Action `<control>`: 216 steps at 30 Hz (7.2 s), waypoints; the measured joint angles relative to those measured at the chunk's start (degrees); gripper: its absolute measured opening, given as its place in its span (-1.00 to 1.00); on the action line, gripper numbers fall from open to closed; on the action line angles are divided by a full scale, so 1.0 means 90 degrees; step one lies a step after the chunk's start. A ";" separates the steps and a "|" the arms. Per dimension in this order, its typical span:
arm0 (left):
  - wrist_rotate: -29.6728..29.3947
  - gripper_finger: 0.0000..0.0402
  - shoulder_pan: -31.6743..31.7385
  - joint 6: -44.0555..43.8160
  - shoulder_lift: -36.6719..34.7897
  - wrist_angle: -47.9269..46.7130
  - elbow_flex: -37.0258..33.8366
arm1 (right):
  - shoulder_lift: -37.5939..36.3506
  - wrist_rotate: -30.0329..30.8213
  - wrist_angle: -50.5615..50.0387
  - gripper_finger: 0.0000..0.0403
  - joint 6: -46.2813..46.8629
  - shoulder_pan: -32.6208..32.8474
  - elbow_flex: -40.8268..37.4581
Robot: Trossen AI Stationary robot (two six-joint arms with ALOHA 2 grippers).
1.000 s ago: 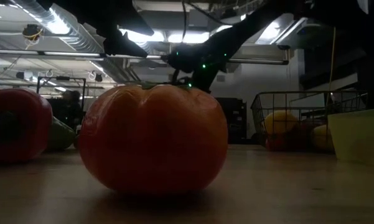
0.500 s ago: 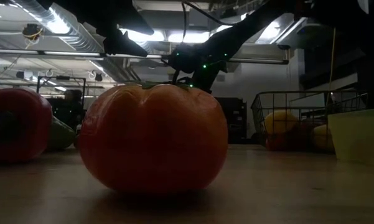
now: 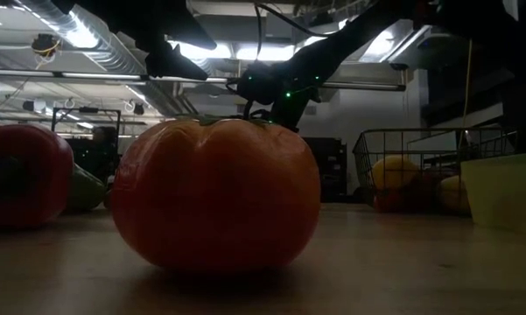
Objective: Sort produce into baskets
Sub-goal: Put the garlic into the yellow bin
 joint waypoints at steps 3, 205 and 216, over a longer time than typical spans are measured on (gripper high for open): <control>0.0000 0.93 0.0000 0.0000 0.0000 0.0000 0.0000 | -0.0002 0.0007 -0.0016 -0.05 -0.0083 -0.0002 0.0000; 0.3164 -0.15 0.1032 -0.2975 0.4772 0.5531 0.1013 | -0.6539 0.0794 0.1771 0.32 -0.3235 0.2939 -0.5593; 0.3136 -0.15 0.0607 -0.3337 0.4770 0.6289 0.1017 | -0.6533 -0.0226 0.2341 0.32 -0.4495 0.2936 -0.5593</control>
